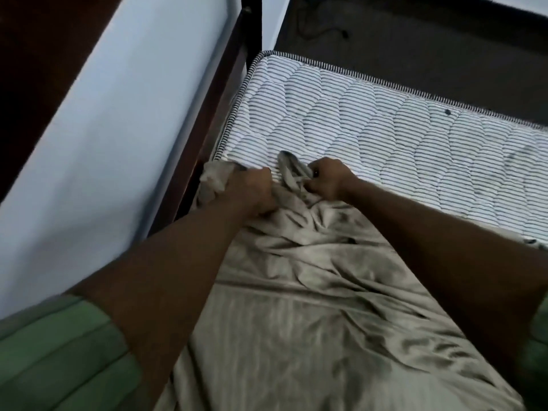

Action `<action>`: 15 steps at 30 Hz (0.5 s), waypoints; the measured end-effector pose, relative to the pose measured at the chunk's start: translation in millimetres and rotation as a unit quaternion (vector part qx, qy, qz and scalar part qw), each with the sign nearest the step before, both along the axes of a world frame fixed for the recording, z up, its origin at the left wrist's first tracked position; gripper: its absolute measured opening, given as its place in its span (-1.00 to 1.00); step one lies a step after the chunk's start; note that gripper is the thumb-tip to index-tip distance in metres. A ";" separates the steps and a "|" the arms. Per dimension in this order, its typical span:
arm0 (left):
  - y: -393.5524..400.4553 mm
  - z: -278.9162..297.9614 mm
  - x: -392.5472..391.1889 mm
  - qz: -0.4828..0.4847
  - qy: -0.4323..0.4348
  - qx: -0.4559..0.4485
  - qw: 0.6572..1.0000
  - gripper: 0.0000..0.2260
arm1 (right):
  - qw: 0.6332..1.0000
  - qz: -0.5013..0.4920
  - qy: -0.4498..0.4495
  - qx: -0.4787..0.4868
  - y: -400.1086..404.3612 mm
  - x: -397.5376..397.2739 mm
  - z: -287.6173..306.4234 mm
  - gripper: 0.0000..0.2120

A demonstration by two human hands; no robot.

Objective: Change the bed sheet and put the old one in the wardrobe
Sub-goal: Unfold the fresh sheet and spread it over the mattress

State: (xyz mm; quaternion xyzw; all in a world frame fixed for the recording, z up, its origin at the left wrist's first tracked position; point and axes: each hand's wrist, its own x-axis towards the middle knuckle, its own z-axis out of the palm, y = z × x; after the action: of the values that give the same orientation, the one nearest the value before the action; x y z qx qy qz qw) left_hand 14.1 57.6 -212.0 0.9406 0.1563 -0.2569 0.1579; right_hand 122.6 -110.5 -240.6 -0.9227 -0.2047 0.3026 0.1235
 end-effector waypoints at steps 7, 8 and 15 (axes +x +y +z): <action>29.3 9.8 64.6 0.344 -0.288 -0.076 0.890 -0.59 | 0.900 -0.316 -0.182 0.237 -5.0 108.4 58.3 -0.61; 32.3 14.8 73.2 0.339 -0.301 -0.117 0.884 -0.41 | 0.882 -0.328 -0.160 0.298 -5.4 117.9 65.5 -0.50; 23.3 -3.9 87.0 0.131 -0.110 -0.004 0.985 -0.12 | 0.976 -0.193 -0.097 0.031 -25.6 86.9 11.0 -0.36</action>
State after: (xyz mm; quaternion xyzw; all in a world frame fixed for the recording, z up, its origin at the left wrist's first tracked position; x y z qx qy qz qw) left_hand 101.1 80.9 -215.9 0.9338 0.2589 -0.1297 0.2100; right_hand 209.5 -136.1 -229.6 -0.9654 -0.0430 0.1760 0.1875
